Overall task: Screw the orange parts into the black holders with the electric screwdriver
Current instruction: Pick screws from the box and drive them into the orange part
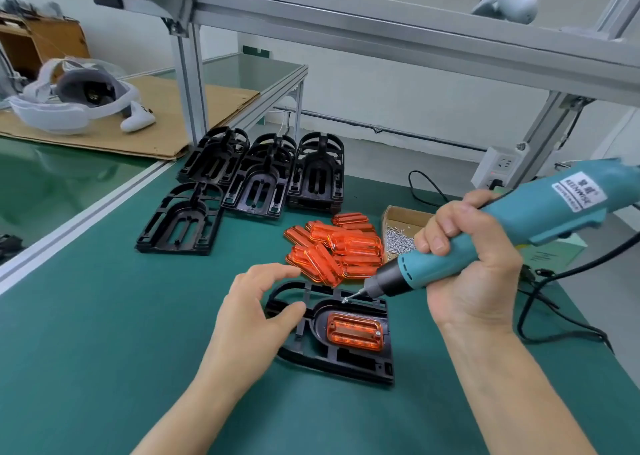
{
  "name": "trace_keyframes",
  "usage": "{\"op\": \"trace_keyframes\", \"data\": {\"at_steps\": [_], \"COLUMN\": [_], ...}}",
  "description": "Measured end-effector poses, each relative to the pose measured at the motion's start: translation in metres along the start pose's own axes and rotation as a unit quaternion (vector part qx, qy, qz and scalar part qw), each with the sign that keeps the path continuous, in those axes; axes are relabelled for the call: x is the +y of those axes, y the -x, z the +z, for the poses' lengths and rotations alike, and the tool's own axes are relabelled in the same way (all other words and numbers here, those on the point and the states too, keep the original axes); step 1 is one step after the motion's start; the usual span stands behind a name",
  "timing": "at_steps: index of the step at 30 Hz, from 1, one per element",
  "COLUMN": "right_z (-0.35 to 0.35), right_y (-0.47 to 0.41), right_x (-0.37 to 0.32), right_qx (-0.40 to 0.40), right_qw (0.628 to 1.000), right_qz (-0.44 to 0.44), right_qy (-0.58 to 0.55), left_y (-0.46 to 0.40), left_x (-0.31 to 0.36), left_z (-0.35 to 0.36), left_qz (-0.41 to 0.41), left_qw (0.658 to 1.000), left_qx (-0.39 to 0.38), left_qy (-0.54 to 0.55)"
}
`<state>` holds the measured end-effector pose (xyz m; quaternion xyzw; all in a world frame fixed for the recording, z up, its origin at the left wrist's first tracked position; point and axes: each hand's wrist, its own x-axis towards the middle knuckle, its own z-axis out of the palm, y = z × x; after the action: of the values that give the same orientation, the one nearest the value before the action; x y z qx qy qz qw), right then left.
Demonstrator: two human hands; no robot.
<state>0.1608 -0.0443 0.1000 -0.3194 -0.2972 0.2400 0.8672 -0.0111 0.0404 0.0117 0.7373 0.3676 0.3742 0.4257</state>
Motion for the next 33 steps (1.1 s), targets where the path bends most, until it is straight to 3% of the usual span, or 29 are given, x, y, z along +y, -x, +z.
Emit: {"op": "trace_keyframes", "data": {"at_steps": [4,9,25,33], "right_z": [-0.002,-0.005,-0.004,0.003], "right_y": [0.002,0.004,0.001,-0.006], "right_x": [0.013,0.027,0.042,0.044], "right_qx": [-0.025,-0.040,-0.088,-0.181], "right_qw": [0.999,0.995,0.988,0.969], "right_qz": [0.021,0.037,0.050,0.076], "right_qy": [0.037,0.079,0.120,0.150], "left_y": [0.004,0.005,0.005,0.005], "left_x": [-0.009,-0.013,-0.019,-0.021], "left_z": [0.005,0.013,0.015,0.016], "left_qz": [0.039,0.065,0.066,0.072], "left_qw": [0.990,0.977,0.979,0.981], "left_qx": [-0.041,-0.073,-0.086,-0.084], "left_qy": [-0.128,-0.191,-0.171,-0.162]}}
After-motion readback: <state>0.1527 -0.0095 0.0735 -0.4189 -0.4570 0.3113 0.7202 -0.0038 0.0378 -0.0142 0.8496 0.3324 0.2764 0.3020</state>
